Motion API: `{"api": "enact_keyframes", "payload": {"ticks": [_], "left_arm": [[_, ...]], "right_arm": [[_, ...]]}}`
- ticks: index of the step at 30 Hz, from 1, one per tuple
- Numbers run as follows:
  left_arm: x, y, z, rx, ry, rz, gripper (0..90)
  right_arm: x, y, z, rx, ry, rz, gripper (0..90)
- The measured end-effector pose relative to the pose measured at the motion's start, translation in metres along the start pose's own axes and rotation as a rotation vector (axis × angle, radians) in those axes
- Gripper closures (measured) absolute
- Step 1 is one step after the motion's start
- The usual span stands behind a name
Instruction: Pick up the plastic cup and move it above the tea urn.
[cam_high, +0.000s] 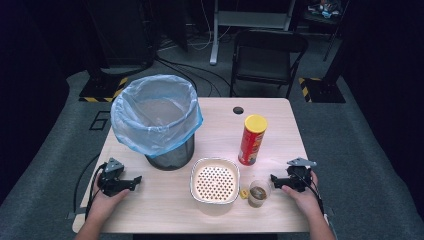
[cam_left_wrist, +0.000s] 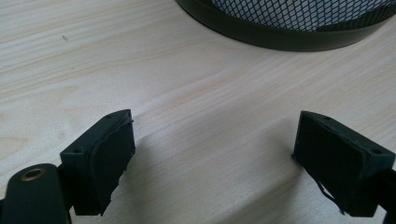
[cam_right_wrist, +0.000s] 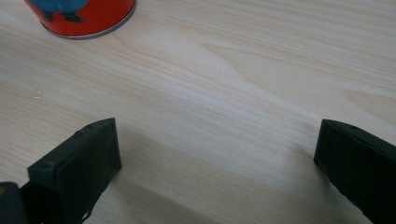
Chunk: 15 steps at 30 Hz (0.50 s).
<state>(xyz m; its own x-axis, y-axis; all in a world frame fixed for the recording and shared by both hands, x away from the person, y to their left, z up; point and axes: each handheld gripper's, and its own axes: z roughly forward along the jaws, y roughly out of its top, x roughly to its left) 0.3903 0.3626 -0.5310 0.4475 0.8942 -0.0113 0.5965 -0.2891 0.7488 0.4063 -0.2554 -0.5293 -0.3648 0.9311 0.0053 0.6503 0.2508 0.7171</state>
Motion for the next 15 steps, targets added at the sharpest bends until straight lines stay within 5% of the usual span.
{"api": "enact_keyframes", "payload": {"ticks": [15], "left_arm": [[-0.0019,0.0004,0.0001,0.002,0.027,-0.016,12.8]], "right_arm": [[-0.0006,-0.0007,-0.0012,-0.006,0.013,0.001,2.1]]}}
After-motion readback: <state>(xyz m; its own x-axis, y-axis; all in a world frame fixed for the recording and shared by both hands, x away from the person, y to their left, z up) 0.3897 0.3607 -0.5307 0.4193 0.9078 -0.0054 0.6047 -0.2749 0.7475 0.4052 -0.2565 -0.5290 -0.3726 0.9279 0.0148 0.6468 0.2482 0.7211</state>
